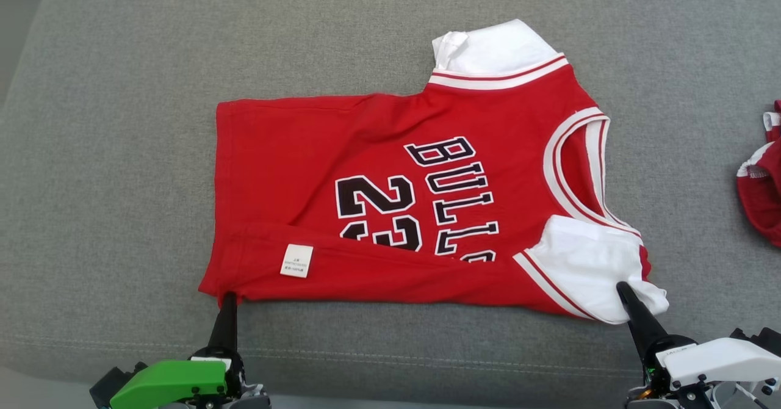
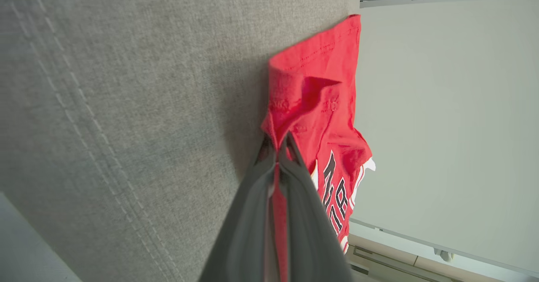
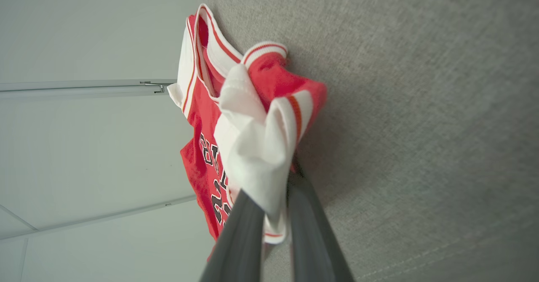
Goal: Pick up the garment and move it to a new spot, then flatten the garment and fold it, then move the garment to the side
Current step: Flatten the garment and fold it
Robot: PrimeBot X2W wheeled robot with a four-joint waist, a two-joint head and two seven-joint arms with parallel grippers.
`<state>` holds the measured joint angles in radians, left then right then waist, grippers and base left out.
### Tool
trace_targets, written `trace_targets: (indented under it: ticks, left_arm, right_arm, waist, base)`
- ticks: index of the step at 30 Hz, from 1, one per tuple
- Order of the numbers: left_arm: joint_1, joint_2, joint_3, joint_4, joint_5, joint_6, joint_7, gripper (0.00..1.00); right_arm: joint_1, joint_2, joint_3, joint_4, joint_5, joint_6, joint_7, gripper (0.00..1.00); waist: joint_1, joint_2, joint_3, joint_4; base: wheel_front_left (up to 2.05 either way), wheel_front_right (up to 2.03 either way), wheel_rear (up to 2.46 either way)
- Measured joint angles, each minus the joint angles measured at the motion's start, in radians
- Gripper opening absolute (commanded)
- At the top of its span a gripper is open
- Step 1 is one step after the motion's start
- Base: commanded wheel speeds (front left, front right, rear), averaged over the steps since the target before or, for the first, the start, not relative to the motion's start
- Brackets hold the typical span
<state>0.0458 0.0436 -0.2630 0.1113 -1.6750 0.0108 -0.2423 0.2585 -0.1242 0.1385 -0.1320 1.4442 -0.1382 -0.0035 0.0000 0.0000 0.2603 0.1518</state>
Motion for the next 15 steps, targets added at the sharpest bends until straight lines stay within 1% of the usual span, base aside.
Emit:
trace_targets:
  ticks: [6,15]
  left_arm:
    - [0.026,-0.001,0.007,-0.001,-0.003,-0.004,-0.004,0.0]
    - [0.07,-0.002,0.022,0.005,-0.043,-0.018,-0.007,0.0]
  right_arm:
    - [0.022,-0.001,0.004,0.003,0.002,0.0,0.004,0.0]
    - [0.089,-0.001,-0.003,0.012,0.009,0.0,0.004,0.0]
  waist:
    - [0.0,0.0,-0.006,0.019]
    - [0.0,0.0,-0.012,0.038]
  base:
    - [0.0,0.0,0.0]
    - [0.0,0.0,0.0]
